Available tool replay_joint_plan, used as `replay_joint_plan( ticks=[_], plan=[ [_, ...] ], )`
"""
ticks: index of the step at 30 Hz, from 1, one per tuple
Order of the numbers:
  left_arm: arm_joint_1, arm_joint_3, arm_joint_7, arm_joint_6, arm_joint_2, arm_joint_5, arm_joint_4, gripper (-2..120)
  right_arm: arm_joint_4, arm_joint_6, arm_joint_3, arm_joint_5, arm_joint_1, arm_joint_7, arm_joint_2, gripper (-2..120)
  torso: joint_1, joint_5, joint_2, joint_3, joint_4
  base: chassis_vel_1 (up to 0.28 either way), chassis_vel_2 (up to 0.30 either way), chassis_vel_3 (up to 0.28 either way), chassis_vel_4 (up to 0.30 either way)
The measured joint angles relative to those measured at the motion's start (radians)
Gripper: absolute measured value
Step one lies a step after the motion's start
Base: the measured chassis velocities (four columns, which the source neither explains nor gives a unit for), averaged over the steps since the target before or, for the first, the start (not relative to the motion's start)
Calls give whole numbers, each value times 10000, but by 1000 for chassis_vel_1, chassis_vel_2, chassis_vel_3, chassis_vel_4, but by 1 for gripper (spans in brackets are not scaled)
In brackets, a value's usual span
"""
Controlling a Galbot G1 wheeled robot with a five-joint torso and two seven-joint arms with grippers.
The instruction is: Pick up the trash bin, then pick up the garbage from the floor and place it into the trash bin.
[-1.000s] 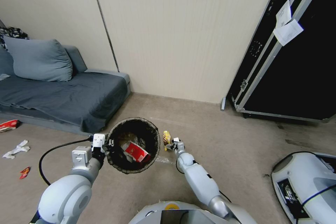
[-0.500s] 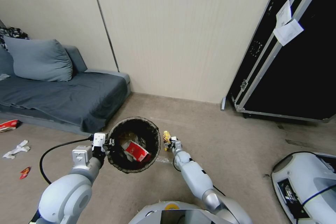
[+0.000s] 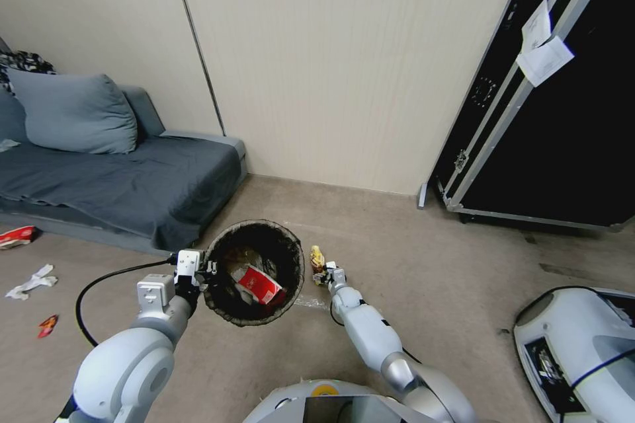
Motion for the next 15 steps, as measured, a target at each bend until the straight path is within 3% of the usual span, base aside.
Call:
replay_joint_plan(
  ticks=[7,11,15],
  plan=[
    [-8,21,0,0,-47,48,0,1,-169,121,-17,10,-18,-244,-19,43,-1,0,-1,0,0,0,0,0,0],
    [-30,41,-1,0,-57,57,0,1,-173,148,-20,11,-40,-262,-21,32,0,0,0,0,0,0,0,0,0],
    [7,31,-4,0,-81,69,0,1,-148,163,-46,17,-135,-291,-25,13,0,0,0,0,-1,0,0,0,0]
  ],
)
